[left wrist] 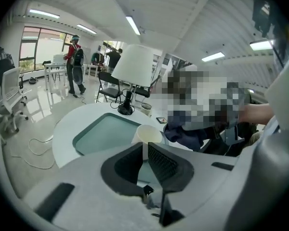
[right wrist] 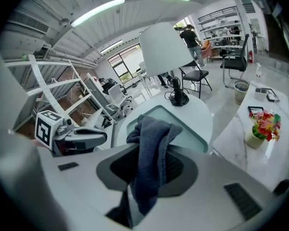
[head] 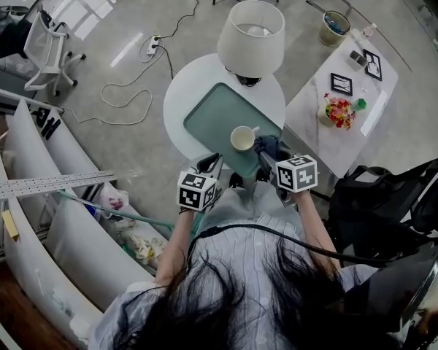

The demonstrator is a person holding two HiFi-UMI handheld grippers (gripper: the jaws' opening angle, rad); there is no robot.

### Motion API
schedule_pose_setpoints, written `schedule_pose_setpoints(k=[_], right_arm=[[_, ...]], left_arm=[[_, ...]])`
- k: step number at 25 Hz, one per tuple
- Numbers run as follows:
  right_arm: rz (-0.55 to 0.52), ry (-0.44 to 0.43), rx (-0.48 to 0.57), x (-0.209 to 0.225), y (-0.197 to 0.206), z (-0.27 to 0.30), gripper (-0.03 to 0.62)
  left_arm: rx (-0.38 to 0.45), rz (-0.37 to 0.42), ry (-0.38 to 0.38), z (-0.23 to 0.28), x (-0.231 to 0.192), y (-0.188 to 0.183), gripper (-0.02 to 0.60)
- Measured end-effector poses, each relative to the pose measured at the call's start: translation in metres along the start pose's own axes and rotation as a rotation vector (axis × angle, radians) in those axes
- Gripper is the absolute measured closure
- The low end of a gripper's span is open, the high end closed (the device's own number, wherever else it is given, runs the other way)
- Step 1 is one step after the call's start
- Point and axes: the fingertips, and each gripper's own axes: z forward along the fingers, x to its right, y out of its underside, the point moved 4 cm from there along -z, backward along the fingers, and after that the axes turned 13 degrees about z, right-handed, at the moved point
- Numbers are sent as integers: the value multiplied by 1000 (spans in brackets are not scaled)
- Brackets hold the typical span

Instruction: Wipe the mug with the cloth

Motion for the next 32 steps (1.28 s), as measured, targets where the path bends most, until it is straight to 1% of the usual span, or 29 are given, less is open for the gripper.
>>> schedule_pose_setpoints(k=[4,9,17,20,24,28,32], right_arm=[[22,-2,32,-7,3,-5,500],[17,4,34,-11,8,-11,500],[-1,-16,23,-12,13,-19,500],[-5,-36,24,-11,16,-26,500],[-17,-57,21,-5,26,-43,500],[-35,-86,11,3,40,-62,500],[-61,-119,-4,11,57,-79,500]], left_arm=[[33,-9,11,3,4,-7,535],[72,-13,22,9,15,-19,535],[89,-34,9,8,30,-24,535],[101,-52,-13,6,36,-28,535],[124,-101,-50,0,50,-32,535],[143,-129,-116,-7,68,-37,535],[146,-148,-177,-21,94,-32,537]])
